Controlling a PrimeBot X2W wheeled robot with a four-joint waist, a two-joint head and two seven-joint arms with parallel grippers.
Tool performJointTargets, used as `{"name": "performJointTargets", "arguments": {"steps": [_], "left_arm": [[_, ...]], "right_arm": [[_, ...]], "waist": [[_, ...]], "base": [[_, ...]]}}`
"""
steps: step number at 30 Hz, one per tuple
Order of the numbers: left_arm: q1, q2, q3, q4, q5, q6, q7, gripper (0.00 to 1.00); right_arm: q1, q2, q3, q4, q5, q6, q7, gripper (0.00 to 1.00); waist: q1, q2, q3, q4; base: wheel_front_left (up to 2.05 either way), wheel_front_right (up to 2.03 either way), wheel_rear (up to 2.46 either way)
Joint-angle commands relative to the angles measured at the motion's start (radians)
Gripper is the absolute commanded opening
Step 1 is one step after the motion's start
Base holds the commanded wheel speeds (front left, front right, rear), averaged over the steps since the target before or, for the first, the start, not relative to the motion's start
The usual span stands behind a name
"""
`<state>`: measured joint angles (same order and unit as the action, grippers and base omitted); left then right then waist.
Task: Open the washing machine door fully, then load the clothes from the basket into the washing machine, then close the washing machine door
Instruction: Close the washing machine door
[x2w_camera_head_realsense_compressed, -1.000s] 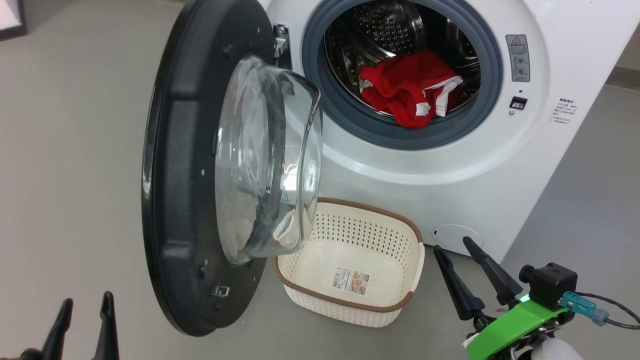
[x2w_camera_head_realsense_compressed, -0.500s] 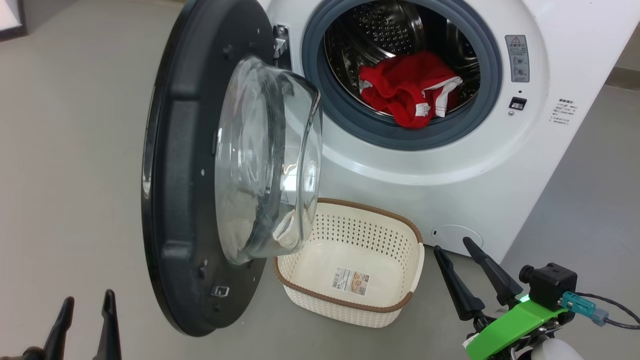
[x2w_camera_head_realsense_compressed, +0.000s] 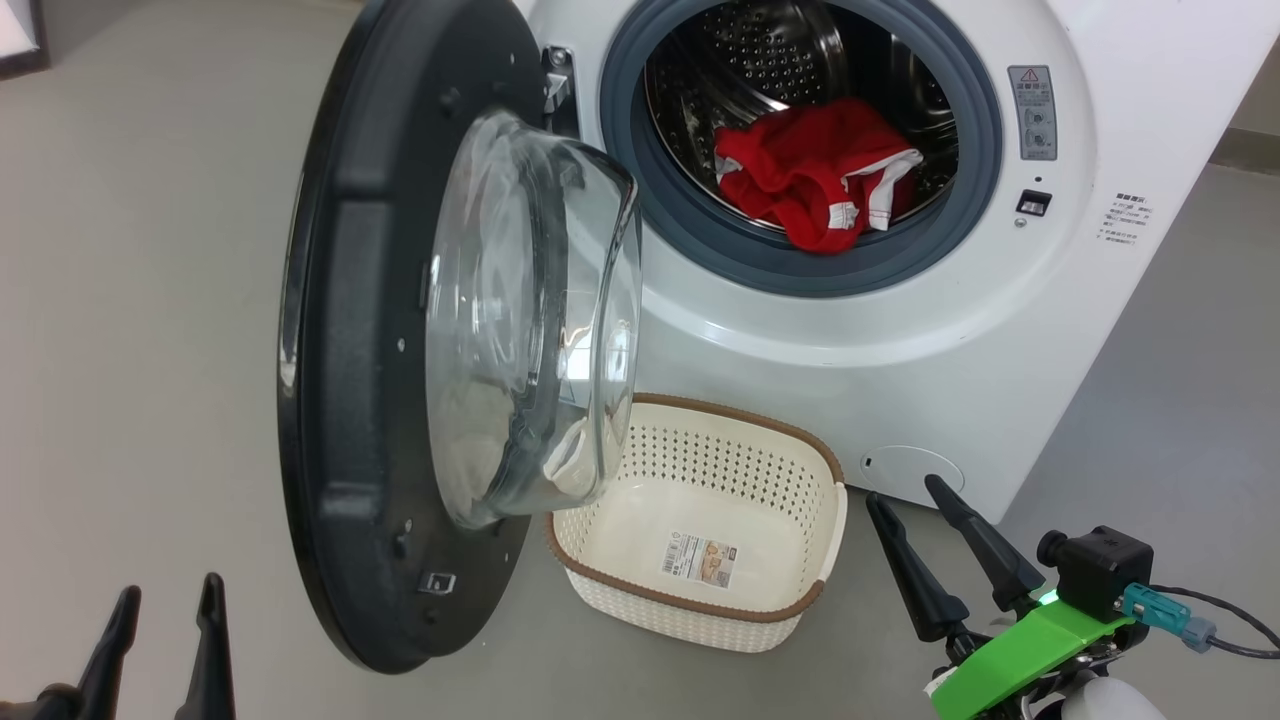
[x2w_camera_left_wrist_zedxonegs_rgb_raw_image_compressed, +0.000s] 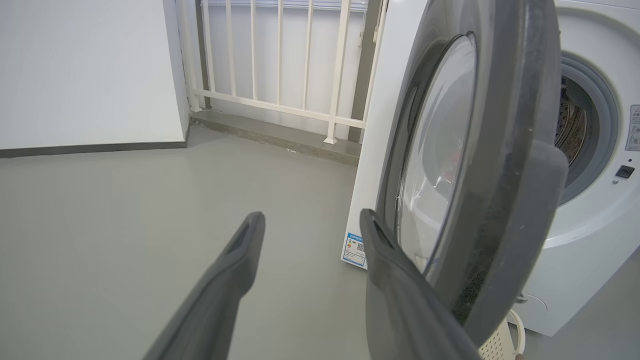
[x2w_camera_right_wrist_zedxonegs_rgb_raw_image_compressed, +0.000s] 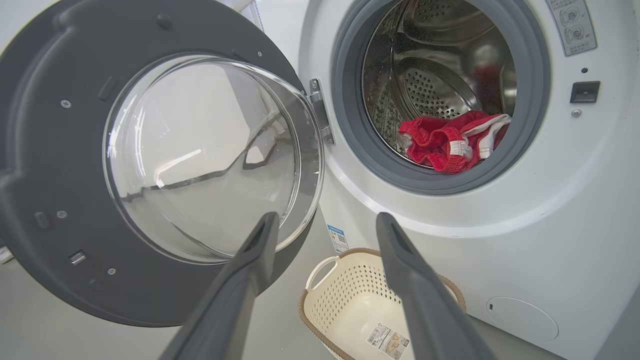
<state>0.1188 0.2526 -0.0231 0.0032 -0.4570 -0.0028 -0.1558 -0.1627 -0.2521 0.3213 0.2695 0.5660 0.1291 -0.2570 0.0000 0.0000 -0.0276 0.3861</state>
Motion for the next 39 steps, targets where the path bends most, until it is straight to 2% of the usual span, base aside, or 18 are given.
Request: {"name": "performJointTargets", "arguments": {"steps": [1, 9, 10, 11, 12, 13, 14, 17, 21, 25, 26, 29, 39], "left_arm": [[-0.039, 0.028, 0.038, -0.031, 0.01, 0.01, 0.003, 1.0], [-0.073, 0.067, 0.075, -0.05, -0.025, 0.004, 0.031, 1.0], [-0.081, 0.071, 0.083, -0.052, -0.036, 0.001, 0.035, 0.86], [-0.088, 0.075, 0.09, -0.054, -0.05, -0.003, 0.042, 0.59], [-0.097, 0.077, 0.097, -0.055, -0.066, -0.008, 0.049, 0.4], [-0.106, 0.079, 0.104, -0.056, -0.086, -0.014, 0.059, 0.04], [-0.116, 0.081, 0.11, -0.058, -0.105, -0.02, 0.07, 0.0], [-0.15, 0.085, 0.126, -0.058, -0.175, -0.036, 0.121, 0.0], [-0.203, 0.065, 0.156, -0.052, -0.335, -0.047, 0.229, 0.0], [-0.262, 0.038, 0.191, -0.025, -0.526, -0.031, 0.365, 0.0], [-0.262, 0.038, 0.191, -0.025, -0.526, -0.031, 0.365, 0.0], [-0.305, 0.036, 0.213, -0.009, -0.623, 0.004, 0.451, 0.0], [-0.435, 0.018, 0.285, 0.064, -0.864, 0.134, 0.638, 0.0]], "right_arm": [[-0.013, -0.007, 0.021, -0.023, -0.004, 0.002, -0.005, 1.0], [-0.012, -0.007, 0.023, -0.022, -0.003, 0.002, -0.005, 1.0], [-0.013, -0.007, 0.024, -0.021, -0.003, 0.002, -0.005, 1.0], [-0.013, -0.006, 0.024, -0.021, -0.003, 0.002, -0.005, 1.0], [-0.014, -0.006, 0.025, -0.021, -0.002, 0.002, -0.005, 1.0], [-0.014, -0.006, 0.026, -0.021, -0.002, 0.002, -0.005, 1.0], [-0.015, -0.006, 0.027, -0.021, -0.002, 0.002, -0.005, 1.0], [-0.016, -0.006, 0.028, -0.021, -0.001, 0.002, -0.005, 1.0], [-0.017, -0.006, 0.028, -0.022, 0.0, 0.002, -0.005, 1.0], [-0.017, -0.004, 0.029, -0.024, 0.001, 0.002, -0.005, 1.0], [-0.017, -0.004, 0.029, -0.024, 0.001, 0.002, -0.005, 1.0], [-0.016, -0.004, 0.027, -0.025, 0.001, 0.002, -0.005, 1.0], [-0.018, -0.005, 0.021, -0.027, -0.001, 0.002, -0.005, 1.0]], "waist": [[0.0, 0.0, 0.0, -0.001], [0.0, 0.0, -0.001, -0.006], [0.0, 0.0, -0.002, -0.007], [0.0, 0.0, -0.002, -0.008], [0.0, 0.0, -0.002, -0.009], [0.0, 0.0, -0.002, -0.01], [0.0, 0.0, -0.002, -0.011], [0.0, 0.0, -0.003, -0.016], [0.0, 0.0, -0.005, -0.024], [0.0, 0.0, -0.005, -0.035], [0.0, 0.0, -0.005, -0.035], [0.0, 0.0, -0.003, -0.044], [0.0, 0.0, 0.006, -0.085]], "base": [[0.0, 0.0, 0.0], [0.0, 0.0, 0.0], [0.0, 0.0, 0.0], [0.0, 0.0, 0.0], [0.0, 0.0, 0.0], [0.0, 0.0, 0.0], [0.0, 0.0, 0.0], [0.0, 0.0, 0.0], [0.0, 0.0, 0.0], [0.0, 0.0, 0.0], [0.0, 0.0, 0.0], [0.0, 0.0, 0.0], [0.0, 0.0, 0.0]]}}
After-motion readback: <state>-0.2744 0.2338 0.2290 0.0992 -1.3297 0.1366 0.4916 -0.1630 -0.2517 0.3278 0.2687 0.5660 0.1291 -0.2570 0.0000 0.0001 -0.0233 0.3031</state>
